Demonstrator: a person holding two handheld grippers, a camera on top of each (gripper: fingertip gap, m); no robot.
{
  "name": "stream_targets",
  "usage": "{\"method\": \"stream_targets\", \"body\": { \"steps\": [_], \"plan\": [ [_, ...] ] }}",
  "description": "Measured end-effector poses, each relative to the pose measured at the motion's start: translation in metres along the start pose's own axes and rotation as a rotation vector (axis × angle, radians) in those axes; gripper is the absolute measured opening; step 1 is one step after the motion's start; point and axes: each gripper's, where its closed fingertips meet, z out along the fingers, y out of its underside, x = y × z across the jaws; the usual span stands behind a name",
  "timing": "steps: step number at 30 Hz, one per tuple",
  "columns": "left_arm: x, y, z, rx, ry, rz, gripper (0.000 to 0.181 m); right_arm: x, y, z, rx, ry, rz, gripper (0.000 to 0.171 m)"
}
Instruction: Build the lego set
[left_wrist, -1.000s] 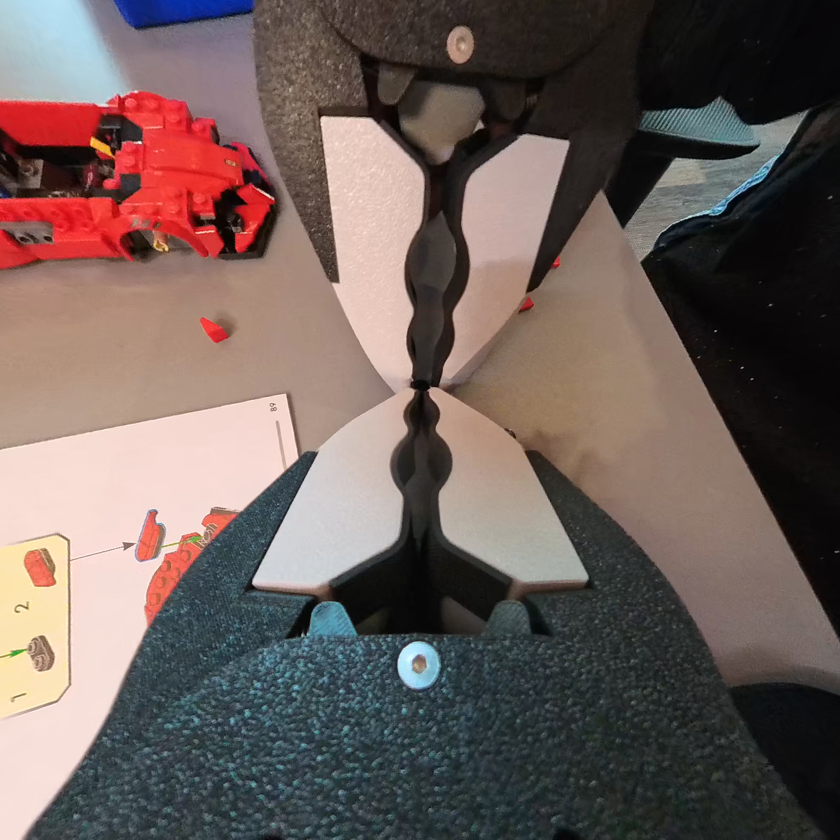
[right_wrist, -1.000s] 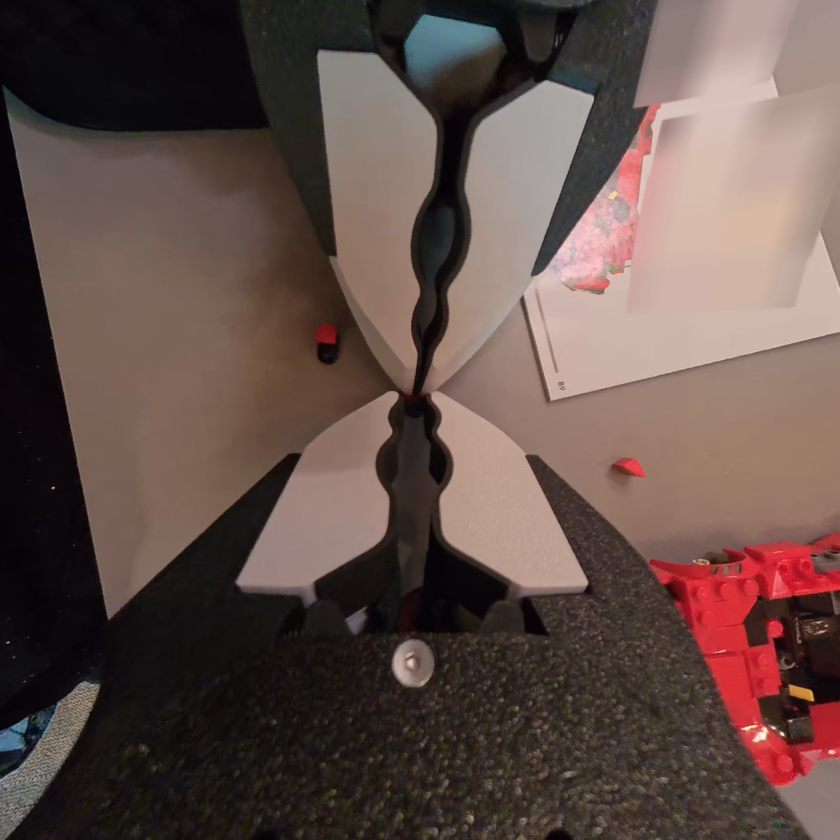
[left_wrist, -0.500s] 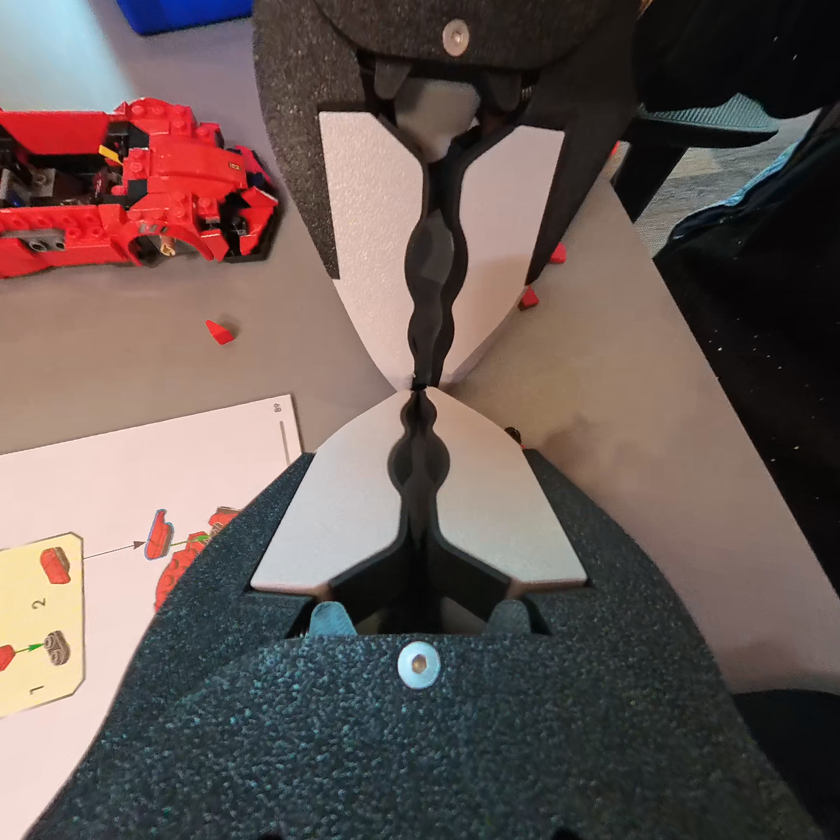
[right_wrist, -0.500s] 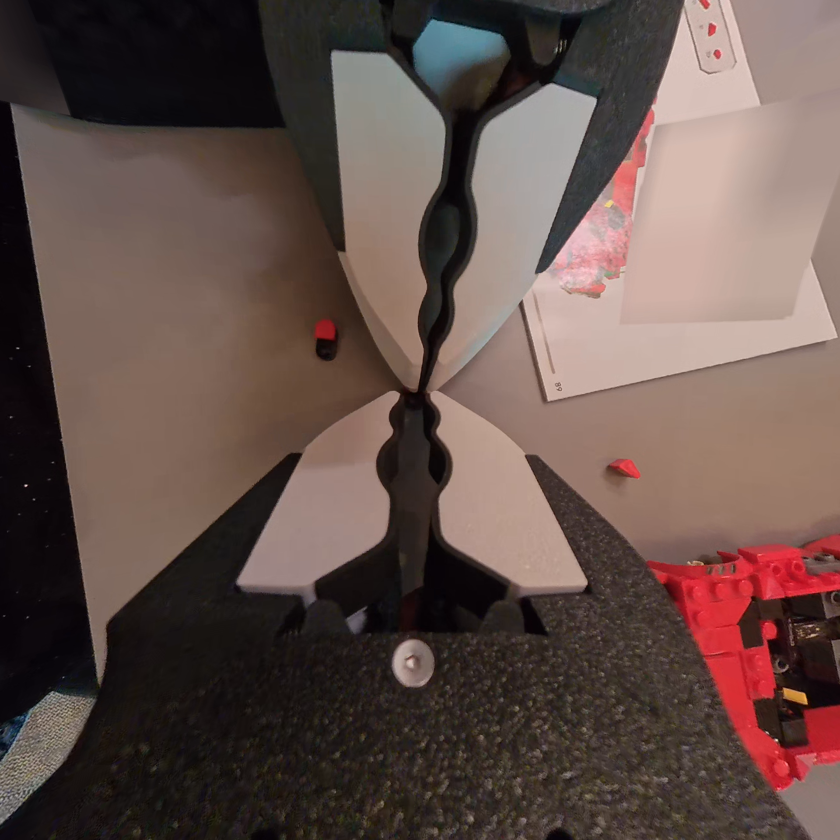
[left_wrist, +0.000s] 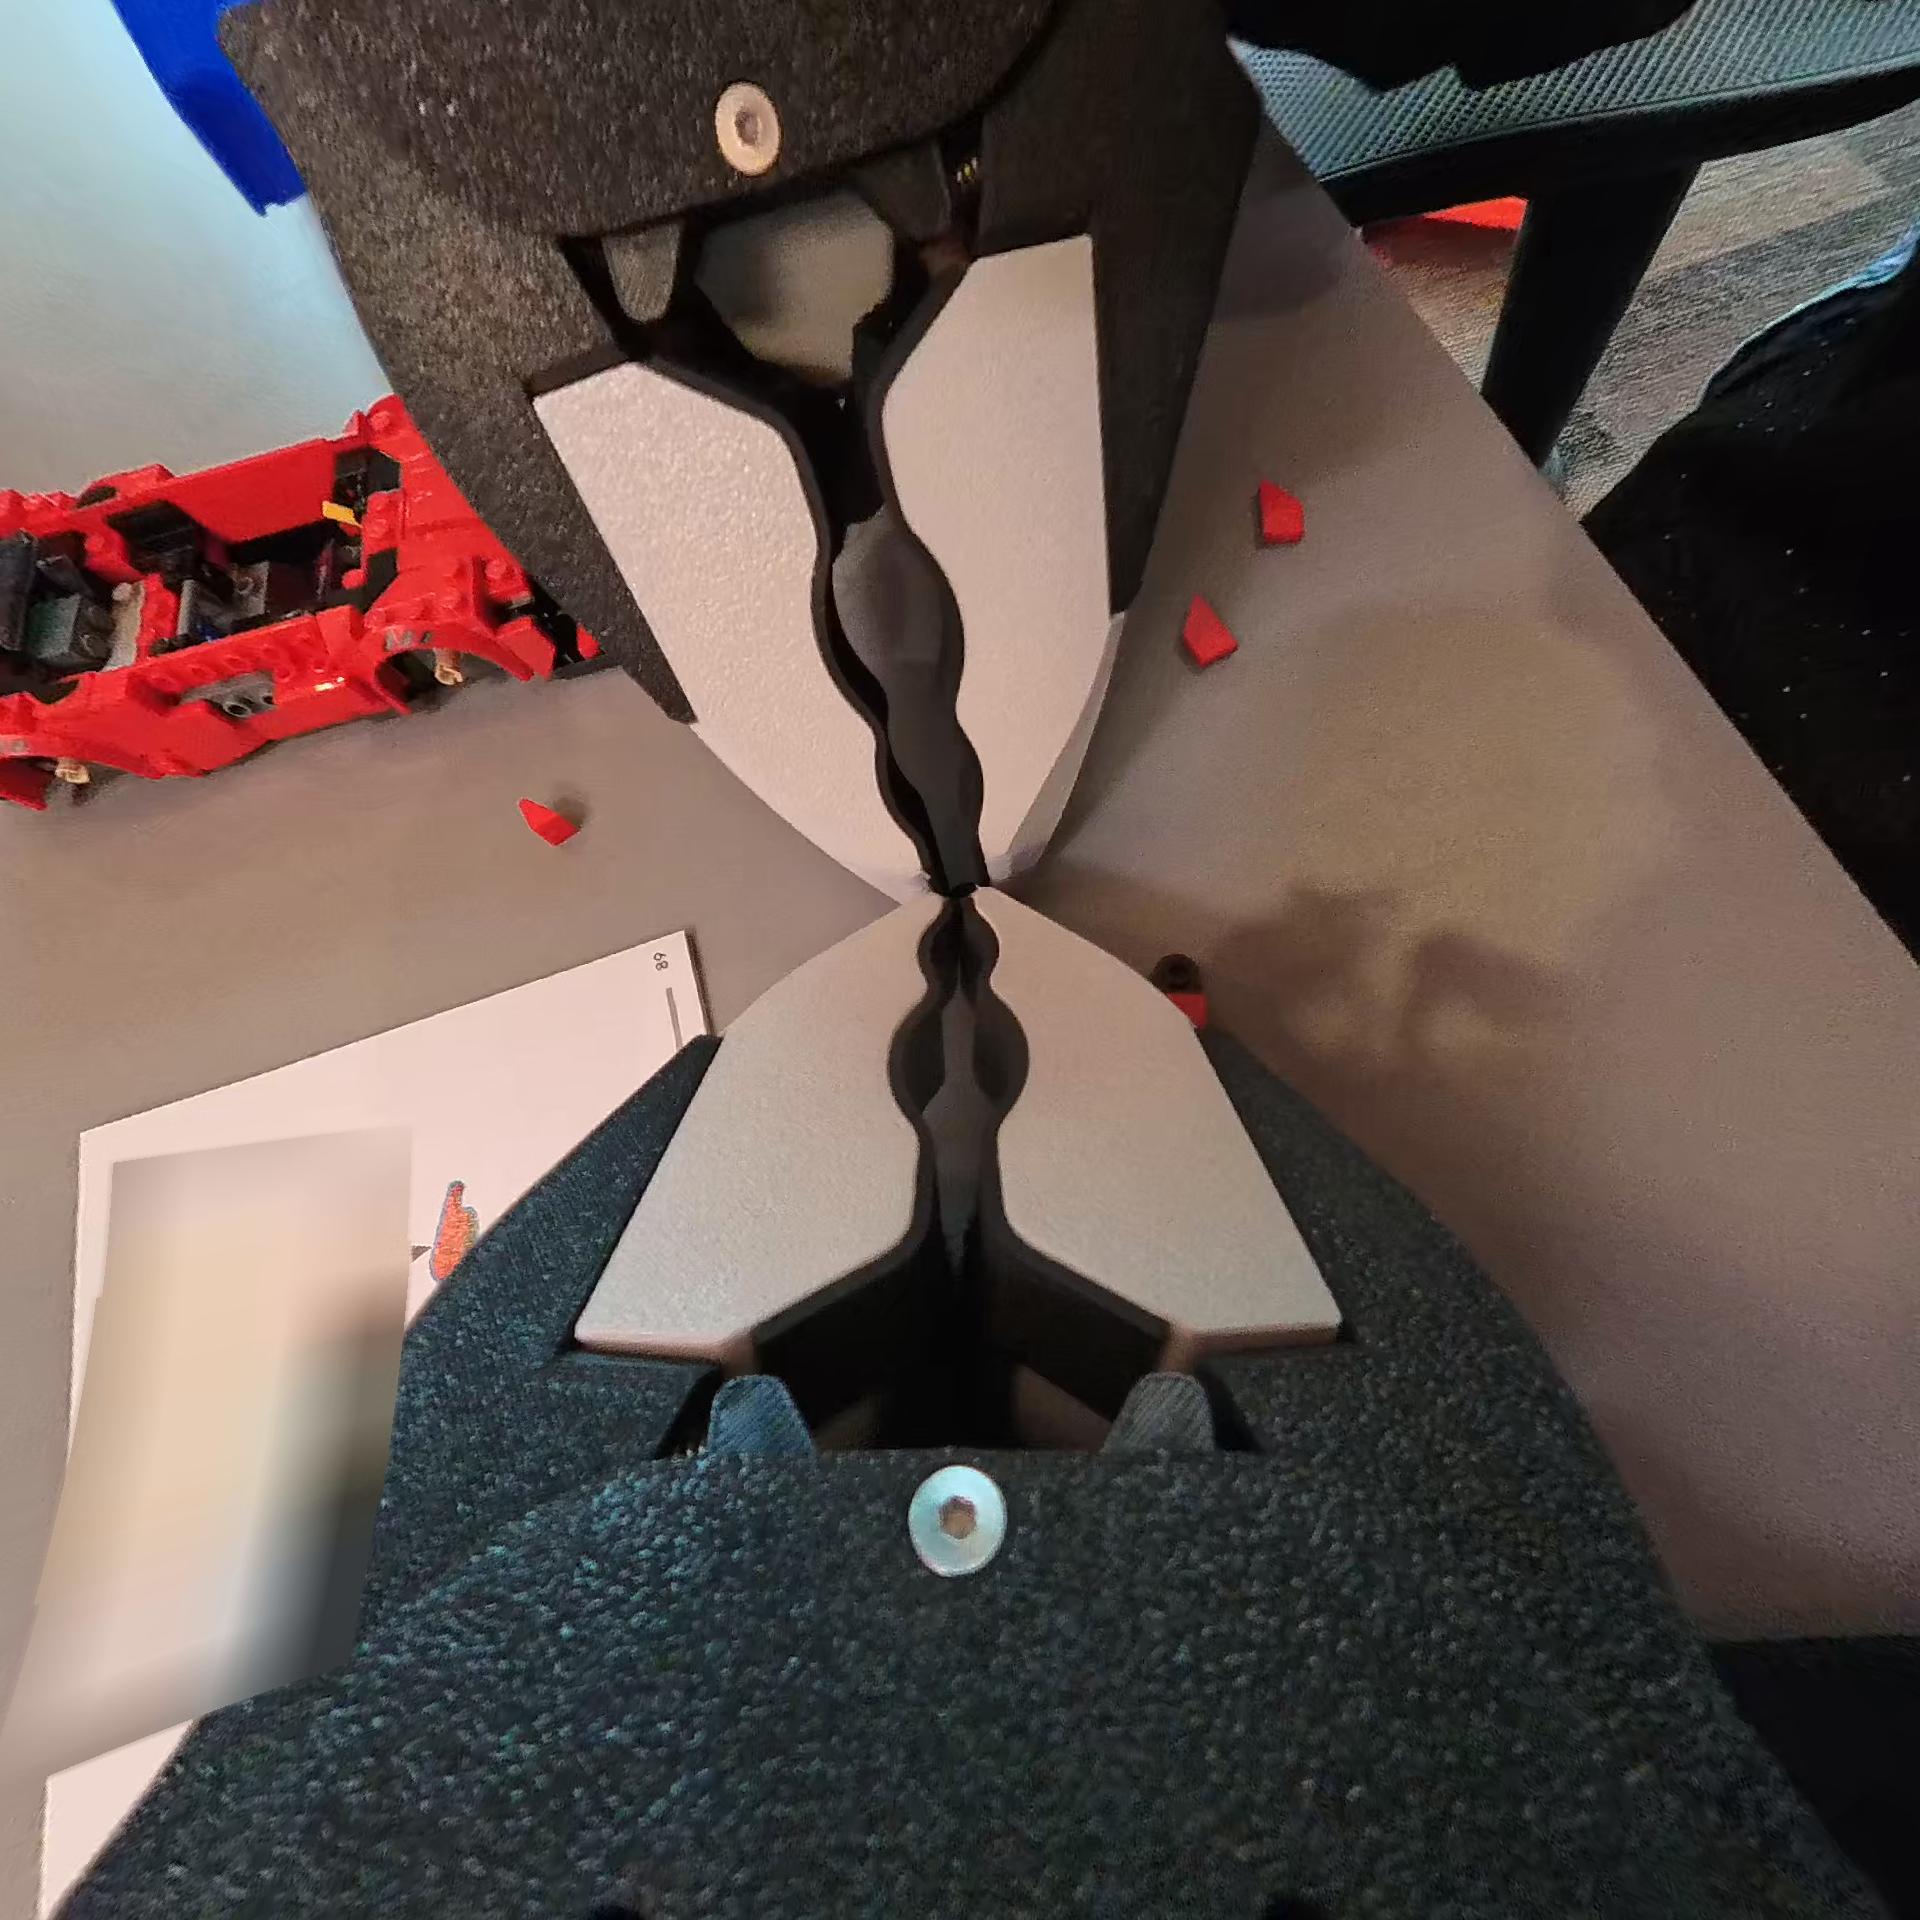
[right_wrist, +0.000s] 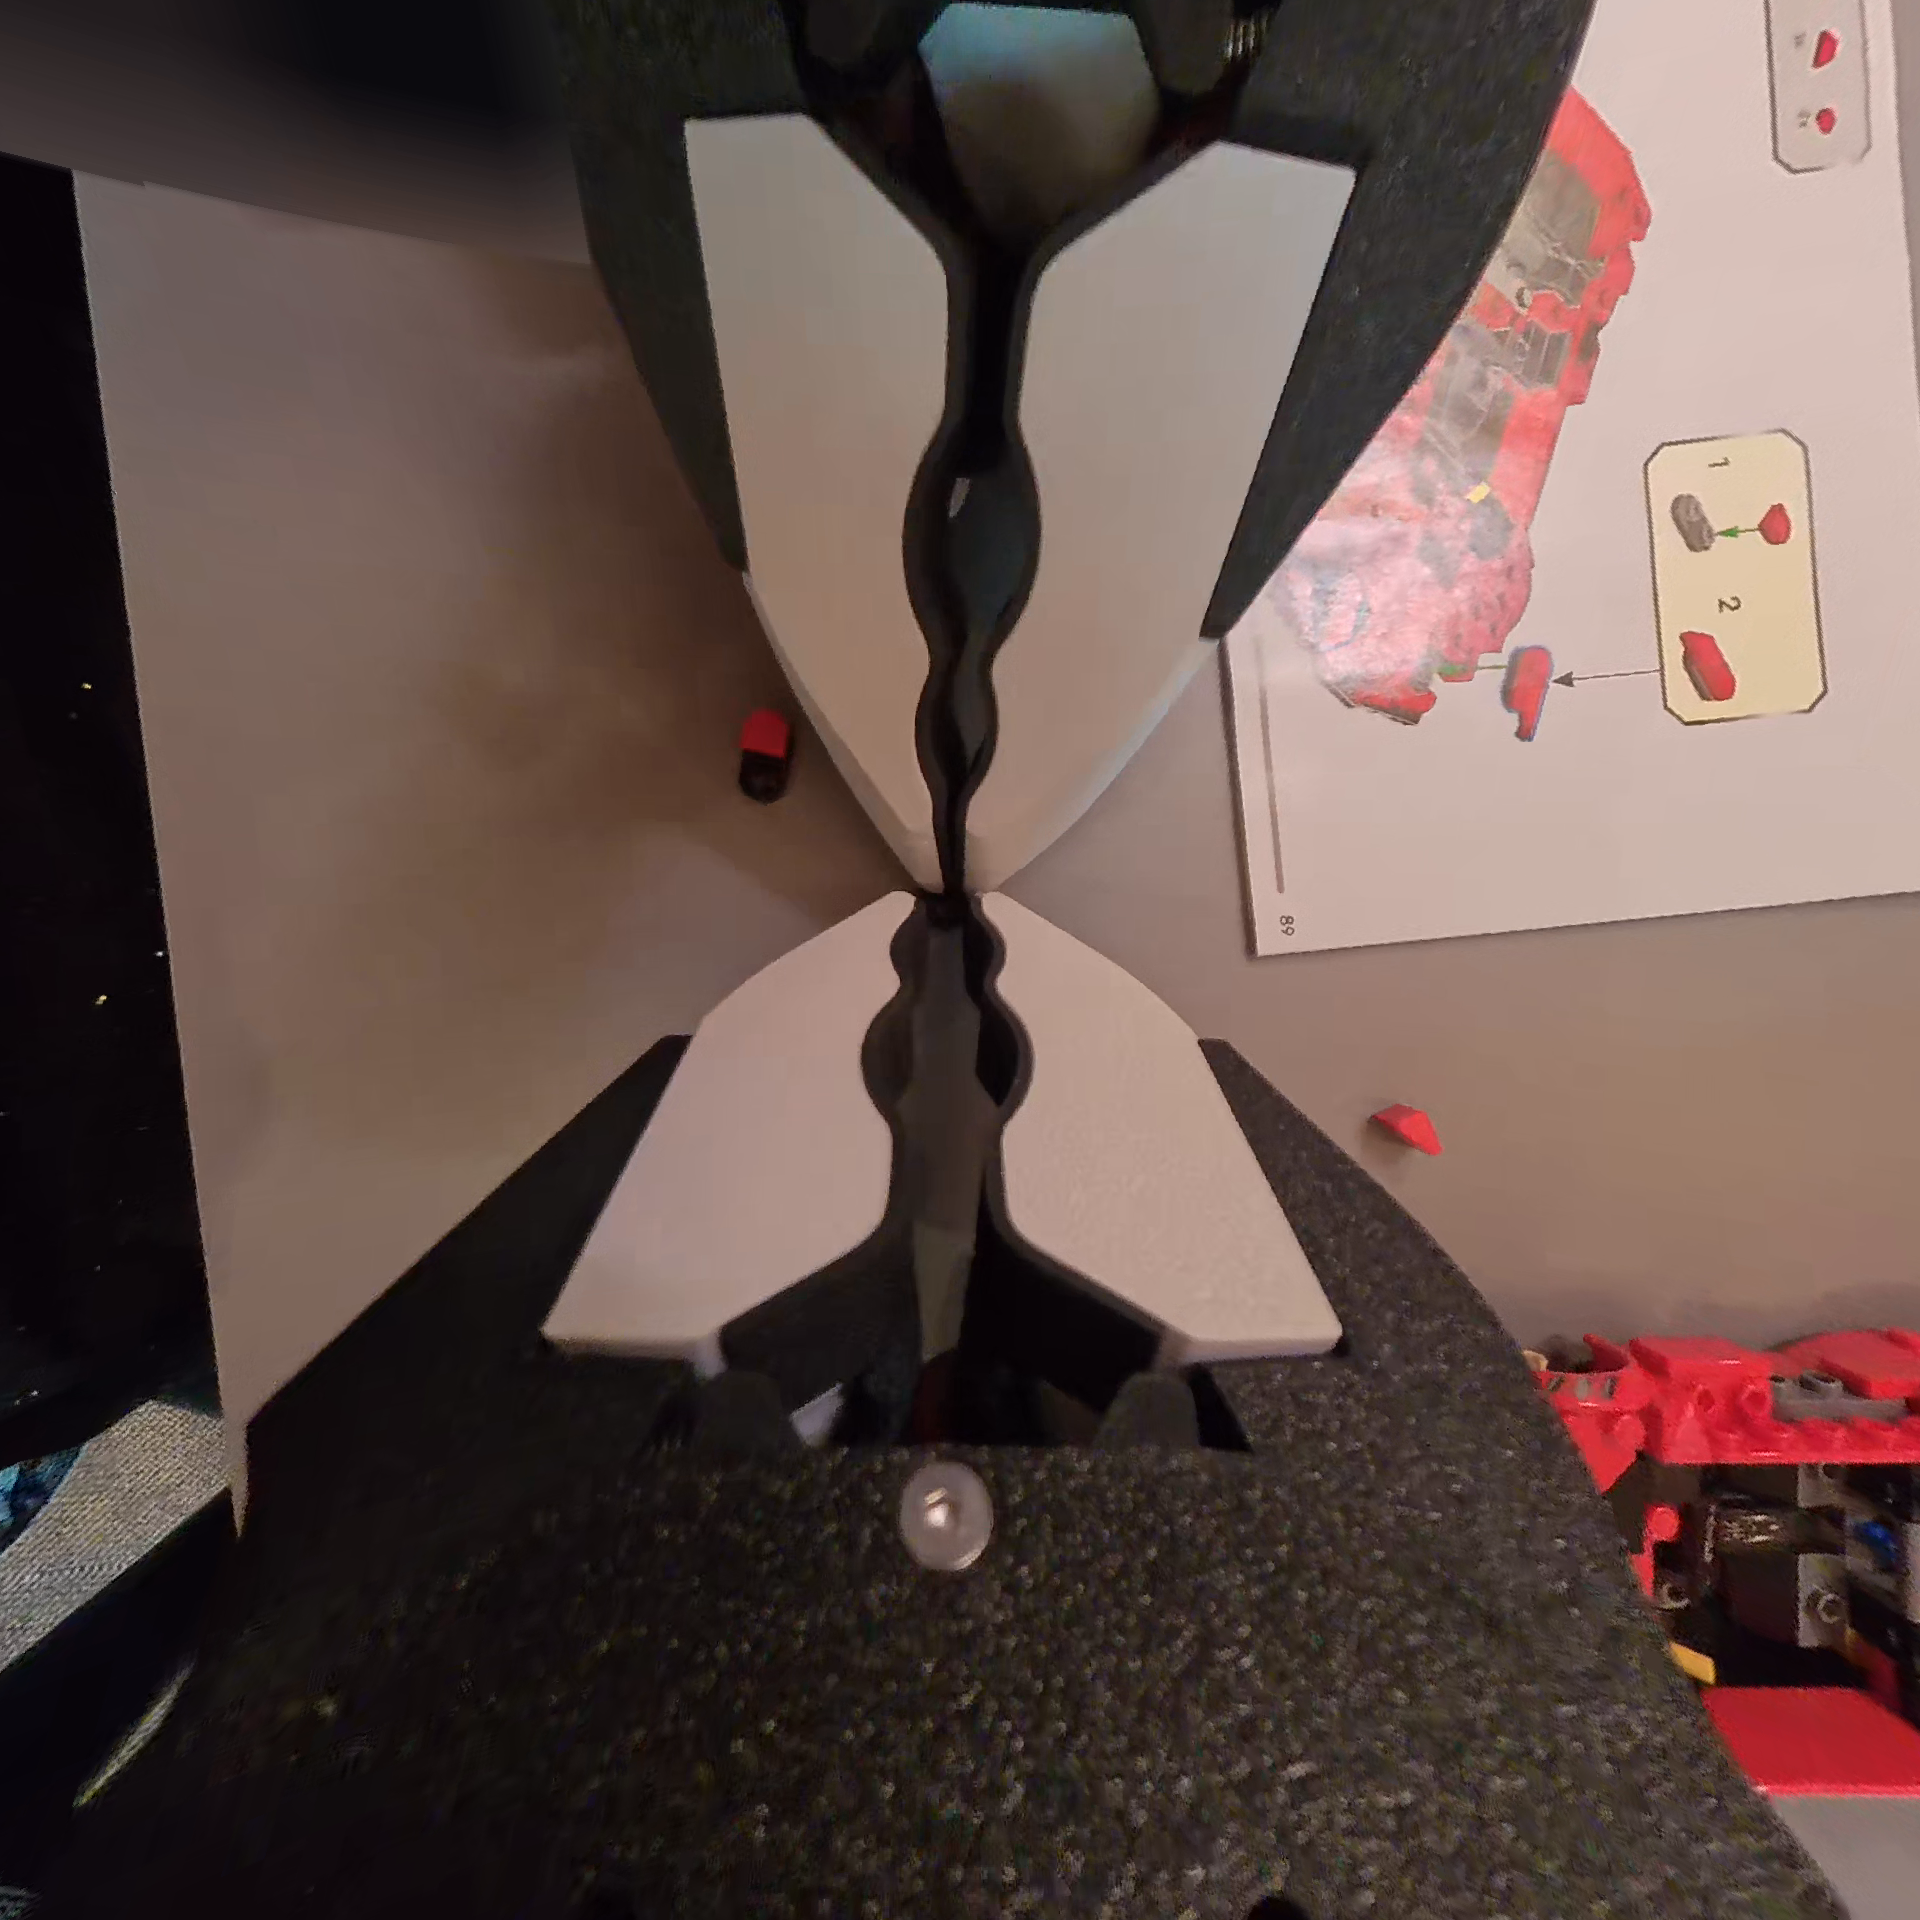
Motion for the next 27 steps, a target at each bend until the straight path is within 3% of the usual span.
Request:
{"method": "stream_targets", "body": {
  "steps": [10, 15, 27],
  "plan": [
    [-0.003, -0.010, -0.013, 0.106, 0.071, -0.109, 0.000, 0.000, 0.000, 0.000, -0.013, -0.008, 0.001, 0.007],
    [0.007, -0.001, -0.003, 0.014, 0.101, -0.044, 0.000, 0.000, 0.000, 0.000, -0.012, -0.009, 0.007, 0.007],
    [0.004, 0.000, -0.002, 0.008, 0.102, -0.071, 0.000, 0.000, 0.000, 0.000, -0.012, -0.005, 0.007, 0.007]
  ]
}}
